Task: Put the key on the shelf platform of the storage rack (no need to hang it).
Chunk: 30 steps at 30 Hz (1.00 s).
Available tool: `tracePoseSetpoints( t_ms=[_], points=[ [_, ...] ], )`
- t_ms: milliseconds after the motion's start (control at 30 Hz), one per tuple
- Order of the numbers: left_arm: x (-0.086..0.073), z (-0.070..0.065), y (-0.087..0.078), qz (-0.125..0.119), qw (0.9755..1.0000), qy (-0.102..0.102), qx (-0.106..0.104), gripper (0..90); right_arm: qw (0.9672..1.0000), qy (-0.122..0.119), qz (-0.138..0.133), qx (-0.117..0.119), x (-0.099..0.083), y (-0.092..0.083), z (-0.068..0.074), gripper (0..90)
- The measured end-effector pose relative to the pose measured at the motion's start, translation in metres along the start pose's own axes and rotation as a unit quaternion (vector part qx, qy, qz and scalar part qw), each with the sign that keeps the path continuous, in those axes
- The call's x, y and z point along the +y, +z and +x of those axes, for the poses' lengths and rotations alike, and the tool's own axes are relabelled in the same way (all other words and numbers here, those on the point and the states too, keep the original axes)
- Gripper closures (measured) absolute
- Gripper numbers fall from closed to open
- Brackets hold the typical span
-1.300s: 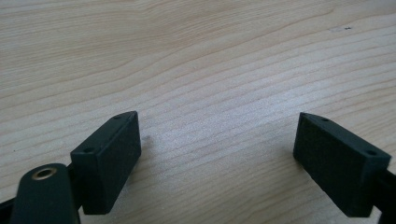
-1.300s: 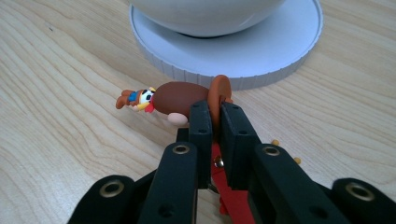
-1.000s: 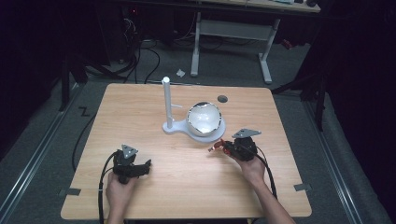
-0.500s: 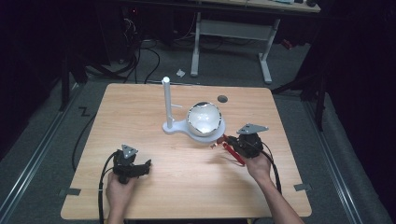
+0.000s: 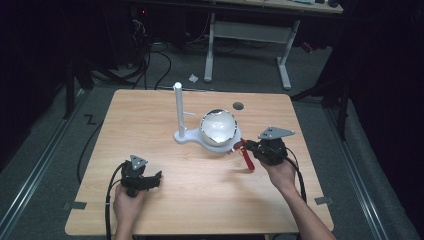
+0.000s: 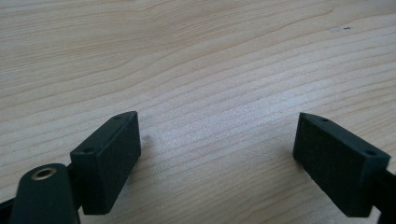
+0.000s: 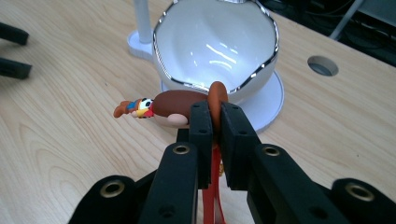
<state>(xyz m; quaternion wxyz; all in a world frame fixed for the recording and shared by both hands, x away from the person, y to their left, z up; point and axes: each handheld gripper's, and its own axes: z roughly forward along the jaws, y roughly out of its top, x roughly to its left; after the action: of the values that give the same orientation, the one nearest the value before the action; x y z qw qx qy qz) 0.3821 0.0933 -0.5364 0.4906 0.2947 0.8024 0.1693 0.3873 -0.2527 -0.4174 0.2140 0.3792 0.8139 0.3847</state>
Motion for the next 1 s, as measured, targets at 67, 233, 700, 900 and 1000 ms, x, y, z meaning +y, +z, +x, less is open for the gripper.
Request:
tracePoseSetpoints(
  t_ms=[67,233,700,900,1000],
  points=[
    [0.000,0.000,0.000,0.000,1.0000,0.000,0.000,15.4,1.0000,-0.002,-0.002,0.002,0.005,-0.003,-0.001,84.1],
    [0.000,0.000,0.000,0.000,1.0000,0.000,0.000,15.4,0.9998,-0.016,-0.010,0.005,0.020,-0.011,-0.001,84.1],
    [0.000,0.000,0.000,0.001,1.0000,0.000,-0.001,15.4,0.9982,-0.042,-0.038,0.017,0.064,-0.025,0.004,84.1],
    [0.000,0.000,0.000,0.001,1.0000,0.001,-0.001,15.4,0.9977,-0.043,-0.049,0.022,0.079,-0.024,0.002,84.1],
    [0.001,0.000,0.000,0.002,1.0000,0.002,-0.001,15.4,0.9975,-0.041,-0.053,0.022,0.084,-0.024,0.001,84.1]
  ],
)
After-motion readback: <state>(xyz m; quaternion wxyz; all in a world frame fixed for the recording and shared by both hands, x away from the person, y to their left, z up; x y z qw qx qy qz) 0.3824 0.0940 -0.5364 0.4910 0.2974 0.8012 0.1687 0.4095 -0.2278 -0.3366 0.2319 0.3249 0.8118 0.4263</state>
